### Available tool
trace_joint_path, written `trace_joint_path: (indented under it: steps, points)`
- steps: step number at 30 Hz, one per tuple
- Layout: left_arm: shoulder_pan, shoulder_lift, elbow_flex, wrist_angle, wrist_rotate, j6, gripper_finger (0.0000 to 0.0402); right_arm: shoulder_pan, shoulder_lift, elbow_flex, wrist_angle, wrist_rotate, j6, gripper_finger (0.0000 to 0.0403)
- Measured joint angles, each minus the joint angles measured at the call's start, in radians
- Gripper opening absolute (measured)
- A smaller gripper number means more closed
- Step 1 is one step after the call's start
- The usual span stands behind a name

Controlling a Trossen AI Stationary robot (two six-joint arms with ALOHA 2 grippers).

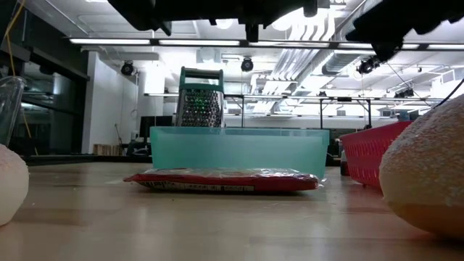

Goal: Pick & Place Food Item
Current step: Put the left red food coloring bottle into the red bin

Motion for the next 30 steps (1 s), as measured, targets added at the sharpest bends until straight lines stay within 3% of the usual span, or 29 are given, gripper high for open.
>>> trace_joint_path:
  steps: [7, 12, 30]
  points:
    - [0.0, 0.0, 0.0, 0.06, 0.0, 0.007, 0.0065, -0.002, 0.0, 0.0, 0.14, 0.043, -0.218, 0.0114]
    - [0.006, -0.001, 0.0, 0.075, 0.0, 0.007, 0.0065, -0.042, 0.0, 0.0, 0.183, 0.038, -0.262, 0.0114]
    - [0.007, -0.001, 0.0, 0.074, -0.001, 0.031, 0.0065, -0.196, 0.172, 0.0, 0.42, -0.188, -0.311, 0.0114]
